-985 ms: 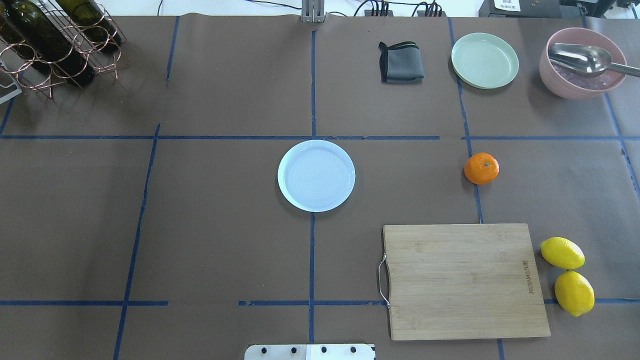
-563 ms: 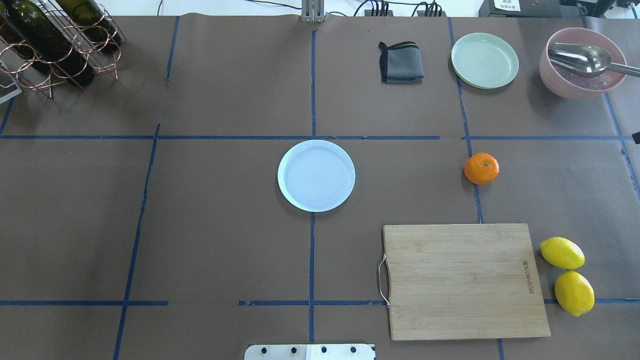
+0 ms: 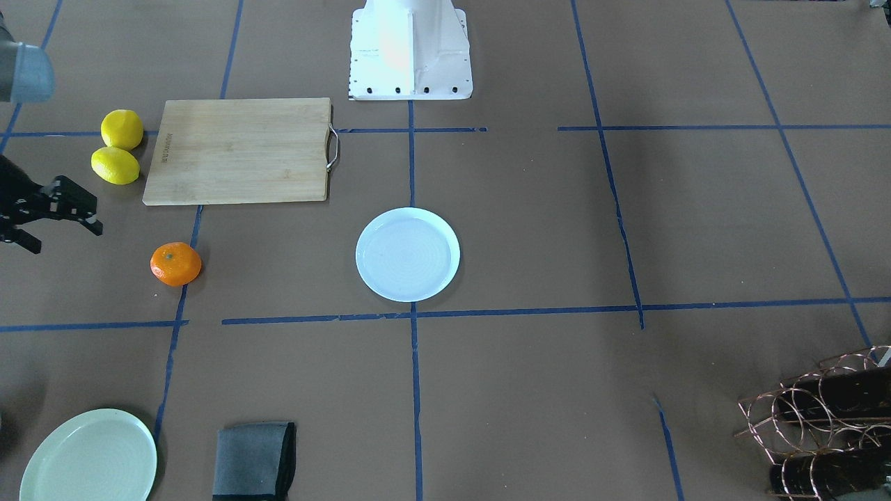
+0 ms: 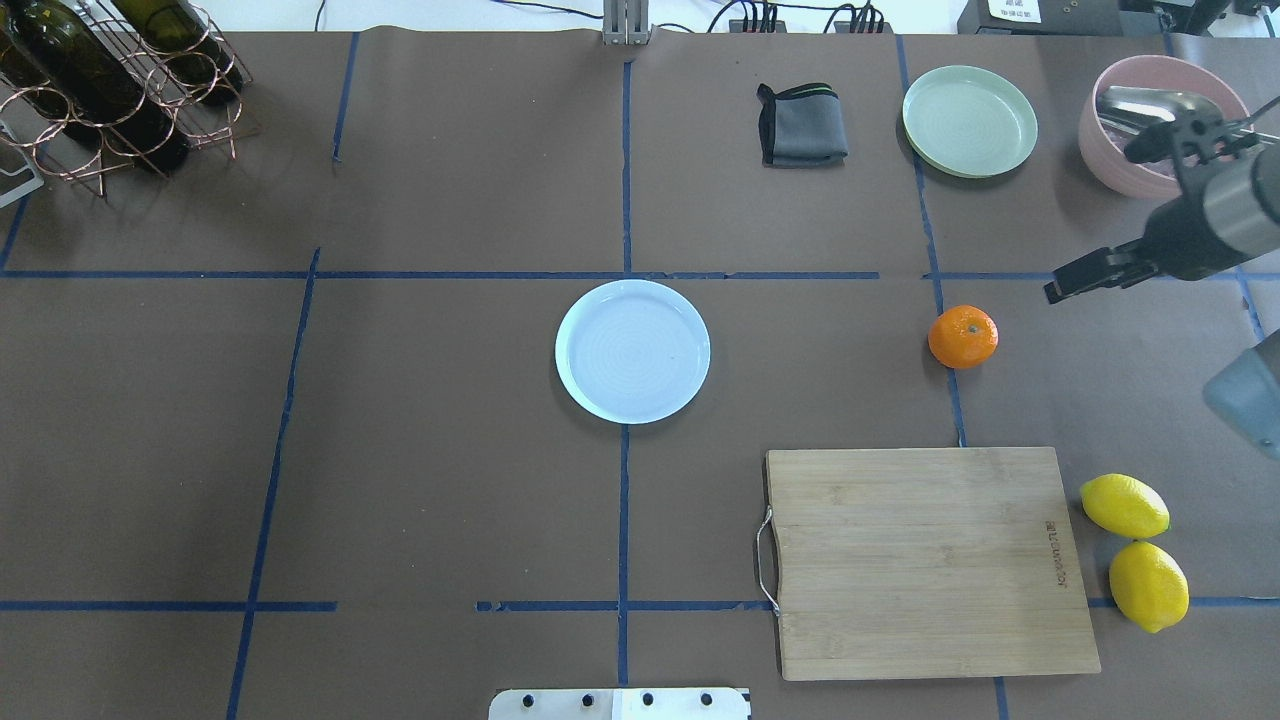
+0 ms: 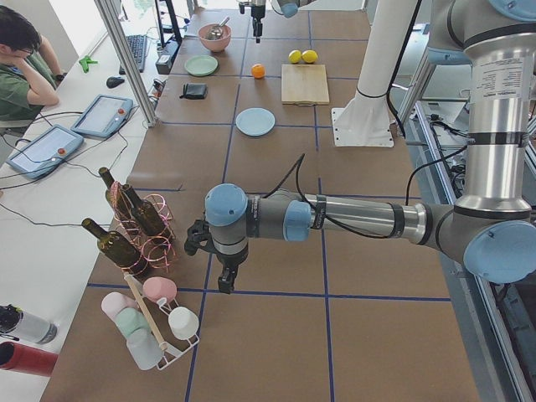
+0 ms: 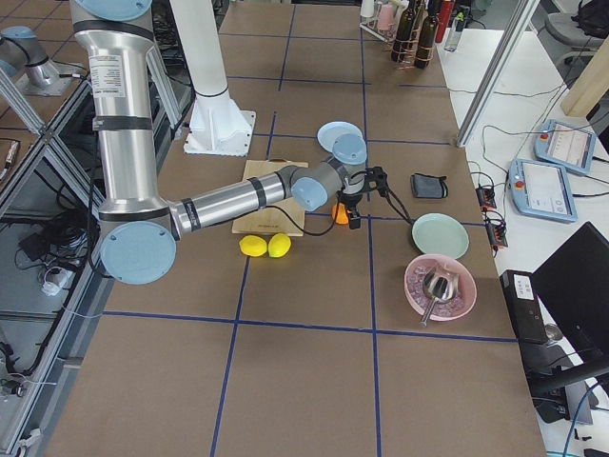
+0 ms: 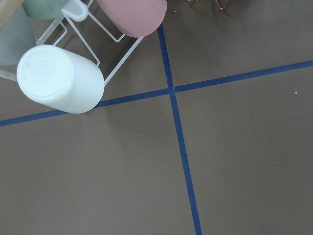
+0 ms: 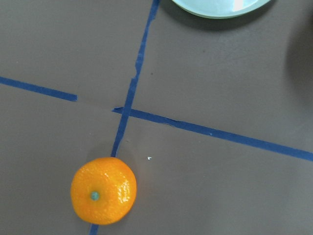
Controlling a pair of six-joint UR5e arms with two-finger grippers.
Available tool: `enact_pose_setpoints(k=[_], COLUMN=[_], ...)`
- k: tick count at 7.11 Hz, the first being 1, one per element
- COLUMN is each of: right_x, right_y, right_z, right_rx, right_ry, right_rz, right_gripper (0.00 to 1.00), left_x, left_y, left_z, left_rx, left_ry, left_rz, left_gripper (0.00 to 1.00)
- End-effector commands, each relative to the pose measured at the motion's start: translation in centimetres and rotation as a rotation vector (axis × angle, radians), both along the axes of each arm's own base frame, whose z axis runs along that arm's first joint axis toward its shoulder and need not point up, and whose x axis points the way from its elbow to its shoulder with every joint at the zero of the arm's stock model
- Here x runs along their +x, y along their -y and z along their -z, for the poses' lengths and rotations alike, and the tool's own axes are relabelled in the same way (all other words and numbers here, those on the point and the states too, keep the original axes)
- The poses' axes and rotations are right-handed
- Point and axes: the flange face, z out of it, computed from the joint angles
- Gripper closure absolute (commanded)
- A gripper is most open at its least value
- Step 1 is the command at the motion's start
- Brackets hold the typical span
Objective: Pick orange to plate
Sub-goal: 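Reach the right gripper down to the orange and grasp it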
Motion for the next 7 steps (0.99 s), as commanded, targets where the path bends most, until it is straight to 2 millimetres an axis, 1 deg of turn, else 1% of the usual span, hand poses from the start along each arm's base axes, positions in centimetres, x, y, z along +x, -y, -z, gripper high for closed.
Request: enact_pose_setpoints(k=[1, 2, 3, 4, 7], right_x=[-6.7, -8.7, -9.9, -10.4, -12.3], right_y=[-0.4, -1.1, -1.5, -1.8, -2.3], right_z=[2.1, 2.1, 1.5, 1.0, -1.4], right_rx=[0.008, 0.024, 0.032, 0.028, 0.015], right_ry=[-0.01, -0.04, -0.062, -0.071, -0.12], right_rz=[-0.048, -0.065, -0.063, -0.054, -0.039], right_gripper=[0.0, 0.0, 0.0, 0.0, 0.0], left_x=[0.0, 0.0, 0.0, 0.0, 0.0], left_y=[0.0, 0.0, 0.0, 0.0, -0.1], left_z=[0.3, 0.4, 0.4, 0.5, 0.7], left_rx=[0.008, 0.011, 0.011, 0.014, 0.017], left_ry=[-0.001, -0.001, -0.001, -0.001, 0.001], left_rz=[-0.001, -0.001, -0.001, -0.001, -0.001], left_gripper=[0.0, 0.0, 0.0, 0.0, 0.0])
